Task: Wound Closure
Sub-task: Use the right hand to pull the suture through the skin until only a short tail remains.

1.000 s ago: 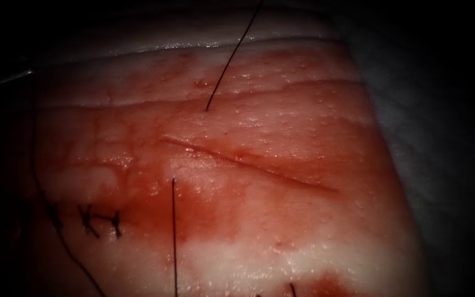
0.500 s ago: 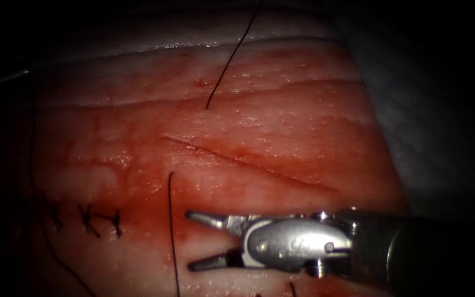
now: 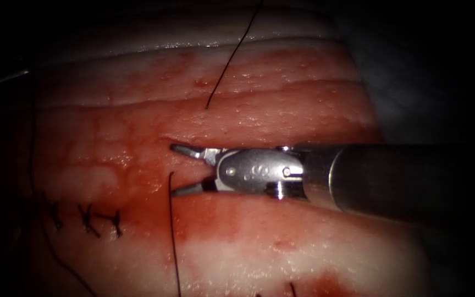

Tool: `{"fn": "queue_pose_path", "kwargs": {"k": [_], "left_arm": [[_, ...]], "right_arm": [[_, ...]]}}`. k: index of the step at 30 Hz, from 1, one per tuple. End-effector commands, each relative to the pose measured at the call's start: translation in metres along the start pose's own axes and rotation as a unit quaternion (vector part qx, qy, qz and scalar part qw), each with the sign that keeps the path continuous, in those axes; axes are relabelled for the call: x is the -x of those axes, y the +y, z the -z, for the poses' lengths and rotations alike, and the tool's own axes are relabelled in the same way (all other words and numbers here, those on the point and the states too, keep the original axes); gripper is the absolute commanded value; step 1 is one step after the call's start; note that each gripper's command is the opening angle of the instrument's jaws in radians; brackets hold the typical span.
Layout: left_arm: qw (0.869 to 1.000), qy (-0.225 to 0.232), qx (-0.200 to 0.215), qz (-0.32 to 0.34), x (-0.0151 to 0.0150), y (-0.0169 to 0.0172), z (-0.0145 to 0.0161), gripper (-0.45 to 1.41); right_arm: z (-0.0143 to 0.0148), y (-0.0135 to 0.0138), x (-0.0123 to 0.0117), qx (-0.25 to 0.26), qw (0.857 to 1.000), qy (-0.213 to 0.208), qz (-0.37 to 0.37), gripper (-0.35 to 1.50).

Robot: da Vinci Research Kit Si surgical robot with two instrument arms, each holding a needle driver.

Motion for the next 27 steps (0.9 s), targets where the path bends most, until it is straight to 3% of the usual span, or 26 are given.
{"fn": "queue_pose_path", "kwargs": {"k": [1, 3, 4, 5, 6, 12, 16, 21, 27], "left_arm": [[1.0, 0.001, 0.0, -0.001, 0.0003, -0.0001, -0.0007, -0.45], [1.0, 0.001, 0.0, -0.001, 0.0003, -0.0001, -0.0007, -0.45], [1.0, 0.001, 0.0, -0.001, 0.0003, -0.0001, -0.0007, -0.45], [1.0, 0.001, 0.0, -0.001, 0.0003, -0.0001, -0.0007, -0.45], [1.0, 0.001, 0.0, -0.001, 0.0003, -0.0002, -0.0007, -0.45], [1.0, 0.0, 0.005, 0.003, 0.0005, -0.0015, -0.0002, -0.45], [0.998, -0.048, -0.033, -0.035, -0.0001, -0.0049, 0.0005, -0.45], [0.997, -0.042, -0.046, -0.044, -0.0007, -0.0075, 0.0007, -0.45], [0.997, -0.043, -0.051, -0.049, -0.0007, -0.0076, 0.0005, -0.45]], "right_arm": [[-0.0014, -0.0001, 0.0006, -0.003, 1.0, 0.003, 0.002, 1.04], [-0.0017, -0.0003, 0.0008, -0.006, 1.0, -0.002, 0.005, 0.76], [-0.0018, -0.0003, 0.0009, -0.011, 1.0, -0.003, 0.005, 0.47], [-0.0018, -0.0005, 0.0009, -0.019, 1.0, -0.007, 0.009, -0.18], [-0.0018, -0.0005, 0.0009, -0.023, 1.0, -0.012, 0.0, -0.35], [-0.0006, -0.0008, 0.0009, -0.014, 0.998, -0.032, -0.054, -0.35], [0.0015, -0.0025, 0.0001, -0.016, 0.997, -0.042, -0.056, -0.35], [0.004, -0.006, -0.0025, -0.021, 0.998, -0.041, -0.052, -0.35], [0.0066, -0.0117, -0.0056, -0.041, 0.997, -0.053, -0.039, -0.35]]}}
